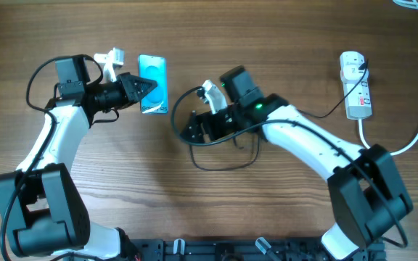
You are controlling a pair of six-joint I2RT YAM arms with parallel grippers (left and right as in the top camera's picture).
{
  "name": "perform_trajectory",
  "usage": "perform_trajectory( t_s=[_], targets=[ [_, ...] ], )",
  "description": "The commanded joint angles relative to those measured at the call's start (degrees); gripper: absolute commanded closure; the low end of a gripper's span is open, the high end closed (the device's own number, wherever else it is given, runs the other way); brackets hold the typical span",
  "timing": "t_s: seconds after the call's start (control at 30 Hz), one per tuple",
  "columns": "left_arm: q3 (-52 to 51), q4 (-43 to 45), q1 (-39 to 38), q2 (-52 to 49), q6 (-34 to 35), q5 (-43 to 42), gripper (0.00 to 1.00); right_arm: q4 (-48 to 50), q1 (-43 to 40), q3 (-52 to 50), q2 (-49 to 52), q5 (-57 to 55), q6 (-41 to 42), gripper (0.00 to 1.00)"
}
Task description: Plug charger to phone and switch on socket
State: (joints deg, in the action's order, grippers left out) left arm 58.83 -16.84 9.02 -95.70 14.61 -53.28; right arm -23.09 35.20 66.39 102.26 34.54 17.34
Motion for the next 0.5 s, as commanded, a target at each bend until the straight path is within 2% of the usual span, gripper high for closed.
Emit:
perform_trajectory(
  t_s=[0.0,0.13,0.3,0.43,0.47],
  targets=[
    [0.26,-0.59,0.15,0.00,4.11,11.21,0.96,-0.52,5.01,1.09,-0.48,-16.63,11.39,0.04],
    [0.26,-0.59,0.15,0.00,4.11,11.21,0.96,-0.50,8.74,2.01,-0.48,-25.38,16.48,0.12],
    [0.26,-0.61,0.15,0.00,4.09,11.21,0.96,-0.22,9.14,2.01,0.04,-32.06,18.64,0.34],
    [0.26,-0.59,0.15,0.00,4.11,11.21,0.96,2.38,9.99,2.01,2.34,-33.20,18.64,0.44],
    [0.26,-0.61,0.15,0.00,4.09,11.19,0.96,2.80,10.29,2.01,2.93,-33.33,18.64,0.50]
  ],
)
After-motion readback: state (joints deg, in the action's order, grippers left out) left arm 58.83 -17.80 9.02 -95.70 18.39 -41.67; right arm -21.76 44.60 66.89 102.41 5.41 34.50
